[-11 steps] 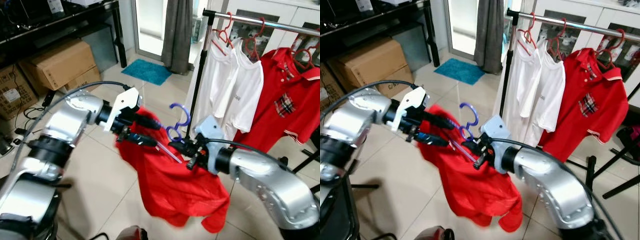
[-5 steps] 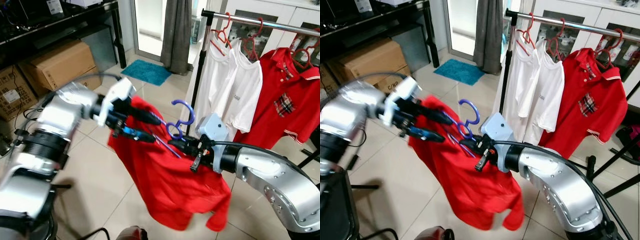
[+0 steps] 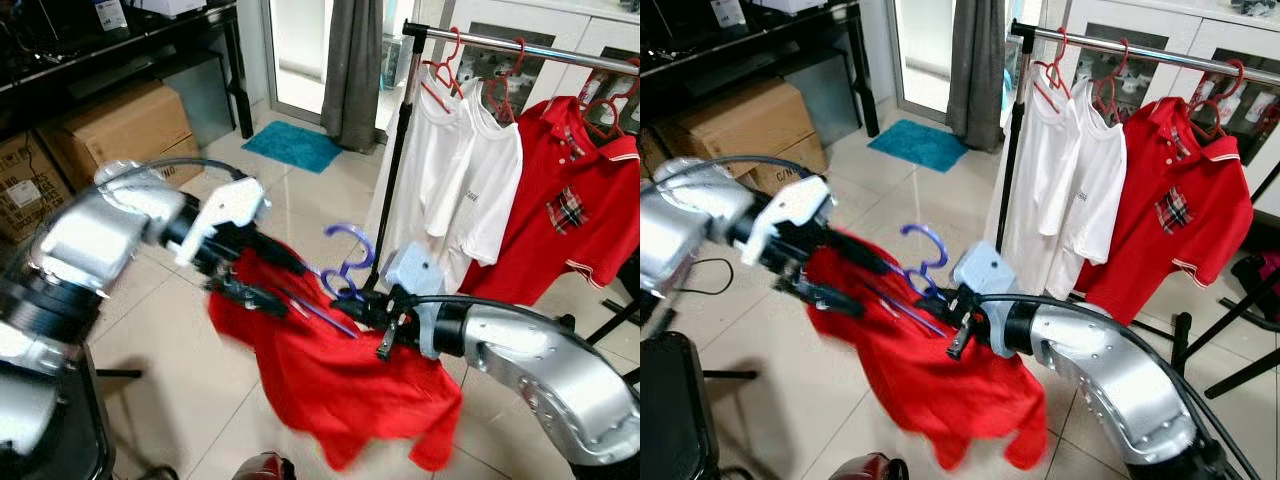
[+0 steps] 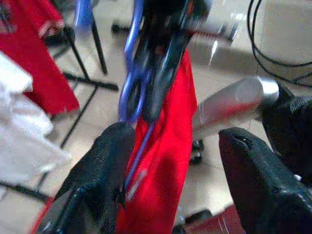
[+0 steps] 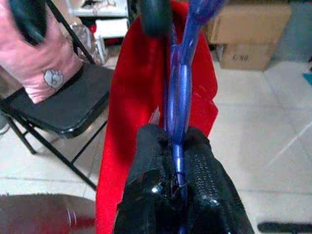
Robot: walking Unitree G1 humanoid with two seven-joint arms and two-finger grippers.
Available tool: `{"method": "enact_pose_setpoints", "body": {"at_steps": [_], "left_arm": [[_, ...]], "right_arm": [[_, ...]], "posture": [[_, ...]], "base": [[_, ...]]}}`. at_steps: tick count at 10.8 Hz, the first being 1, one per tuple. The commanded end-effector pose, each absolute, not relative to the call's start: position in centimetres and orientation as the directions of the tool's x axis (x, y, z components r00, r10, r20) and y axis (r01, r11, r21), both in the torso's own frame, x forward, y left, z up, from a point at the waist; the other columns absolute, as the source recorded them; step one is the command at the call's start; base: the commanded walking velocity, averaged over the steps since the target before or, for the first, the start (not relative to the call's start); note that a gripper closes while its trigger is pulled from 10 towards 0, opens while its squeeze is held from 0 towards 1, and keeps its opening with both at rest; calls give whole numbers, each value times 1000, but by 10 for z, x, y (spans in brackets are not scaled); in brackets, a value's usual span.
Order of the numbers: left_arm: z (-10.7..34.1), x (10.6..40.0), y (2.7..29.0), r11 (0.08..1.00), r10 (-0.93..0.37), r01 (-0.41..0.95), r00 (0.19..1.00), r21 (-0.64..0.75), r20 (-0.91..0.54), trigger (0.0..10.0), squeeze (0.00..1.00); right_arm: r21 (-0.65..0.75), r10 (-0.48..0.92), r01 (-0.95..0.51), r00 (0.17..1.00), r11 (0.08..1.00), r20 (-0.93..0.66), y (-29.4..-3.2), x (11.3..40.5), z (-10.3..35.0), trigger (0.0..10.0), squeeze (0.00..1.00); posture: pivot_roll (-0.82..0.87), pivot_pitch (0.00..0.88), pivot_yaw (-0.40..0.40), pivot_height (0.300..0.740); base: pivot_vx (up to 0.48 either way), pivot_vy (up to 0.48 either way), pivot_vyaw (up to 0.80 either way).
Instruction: Hang hanger
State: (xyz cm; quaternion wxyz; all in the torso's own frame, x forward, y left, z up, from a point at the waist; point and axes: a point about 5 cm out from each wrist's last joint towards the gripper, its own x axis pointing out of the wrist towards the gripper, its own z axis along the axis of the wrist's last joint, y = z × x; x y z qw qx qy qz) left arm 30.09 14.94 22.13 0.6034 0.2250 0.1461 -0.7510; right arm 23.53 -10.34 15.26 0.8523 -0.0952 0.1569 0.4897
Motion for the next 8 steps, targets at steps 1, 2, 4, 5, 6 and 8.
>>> {"method": "enact_pose_setpoints", "body": {"at_steps": [1, 2, 4, 5, 6, 8], "left_arm": [[233, 302, 149, -220, -859, 968, -132, 123, -494, 10000, 1000], [242, 307, 152, -188, -870, 959, -63, 210, -488, 10000, 1000], [248, 309, 164, -141, -870, 953, 10, 267, -493, 10000, 1000], [244, 313, 165, -122, -873, 941, 49, 315, -486, 10000, 1000], [233, 317, 163, -110, -883, 929, 71, 353, -464, 10000, 0], [219, 325, 162, -109, -879, 912, 97, 395, -467, 10000, 0]], "right_arm": [[-36, 813, -870, 473, 491, -339, -103, 236, 157, 0, 0], [-39, 812, -872, 469, 488, -348, -104, 236, 156, 0, 0], [-46, 811, -874, 468, 484, -352, -105, 237, 156, 0, 0], [-52, 813, -875, 467, 481, -348, -104, 237, 158, 0, 0], [-60, 818, -881, 460, 470, -346, -103, 237, 161, 0, 0], [-70, 828, -889, 448, 453, -338, -100, 236, 165, 0, 0]], "posture": [[47, 0, 44, 740], [45, 0, 45, 740], [46, 0, 47, 740], [48, 0, 45, 740], [44, 0, 47, 740], [40, 0, 54, 740]], "base": [[0, 0, 0], [0, 0, 0], [0, 0, 0], [0, 0, 0], [0, 0, 0], [0, 0, 0]]}}
